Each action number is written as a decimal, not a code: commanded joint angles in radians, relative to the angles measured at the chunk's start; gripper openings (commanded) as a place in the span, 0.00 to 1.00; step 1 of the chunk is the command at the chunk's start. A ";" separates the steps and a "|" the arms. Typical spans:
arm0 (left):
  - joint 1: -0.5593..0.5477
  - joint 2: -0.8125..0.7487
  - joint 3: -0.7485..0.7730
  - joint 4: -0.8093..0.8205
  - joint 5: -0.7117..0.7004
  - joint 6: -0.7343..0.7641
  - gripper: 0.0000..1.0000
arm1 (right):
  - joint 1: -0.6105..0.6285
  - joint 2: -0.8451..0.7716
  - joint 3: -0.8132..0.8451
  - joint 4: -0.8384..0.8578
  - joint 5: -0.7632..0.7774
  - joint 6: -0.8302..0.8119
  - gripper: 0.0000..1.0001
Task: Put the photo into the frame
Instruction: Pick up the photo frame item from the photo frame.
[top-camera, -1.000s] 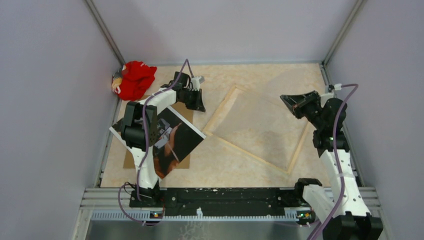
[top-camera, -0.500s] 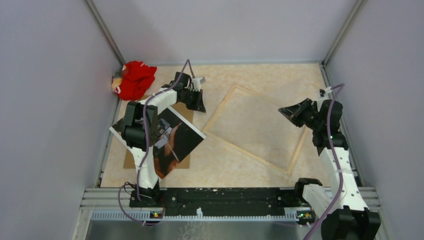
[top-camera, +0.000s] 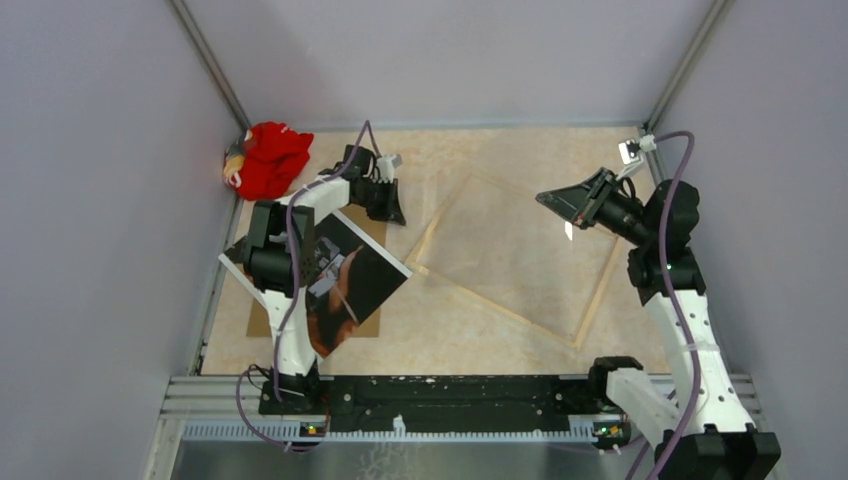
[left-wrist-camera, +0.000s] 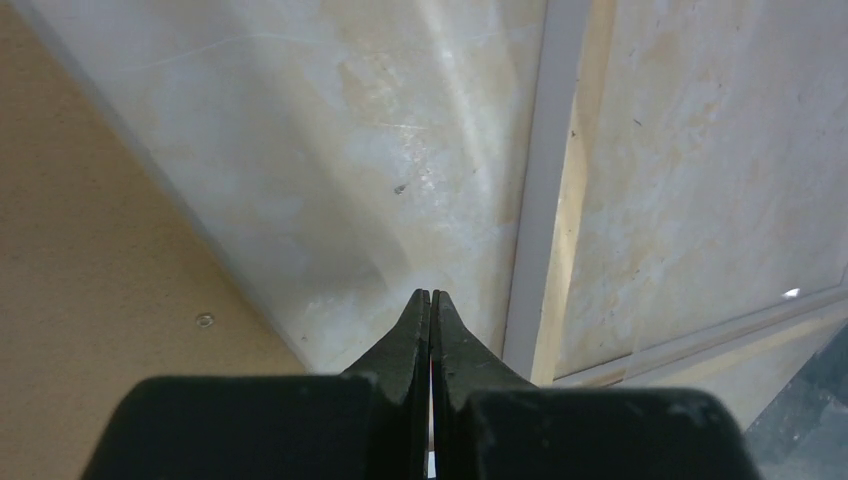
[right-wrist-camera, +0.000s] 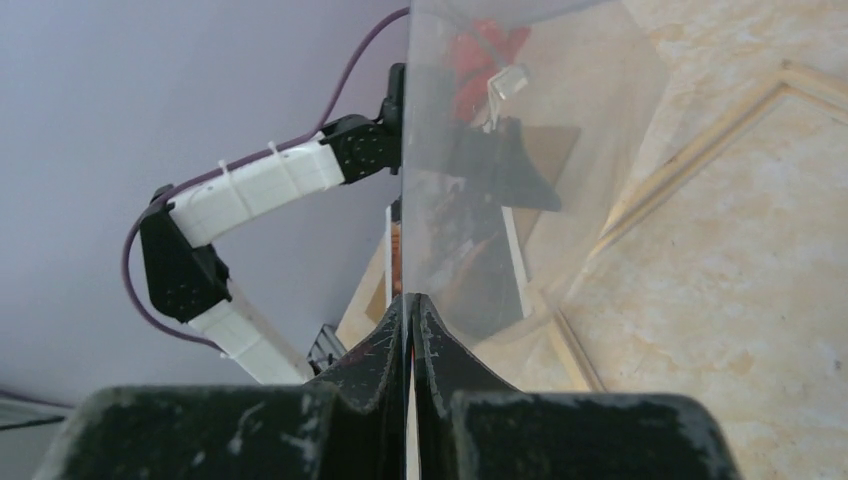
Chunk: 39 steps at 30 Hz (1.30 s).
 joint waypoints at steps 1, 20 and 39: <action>0.024 -0.010 0.030 0.015 -0.012 -0.036 0.00 | 0.020 0.011 0.047 0.119 -0.062 -0.030 0.00; 0.028 -0.014 0.043 -0.006 0.066 0.000 0.00 | -0.009 0.127 -0.042 -0.133 0.353 -0.266 0.00; -0.006 -0.018 0.047 -0.038 0.092 0.029 0.01 | -0.047 0.024 -0.287 -0.068 0.613 -0.196 0.00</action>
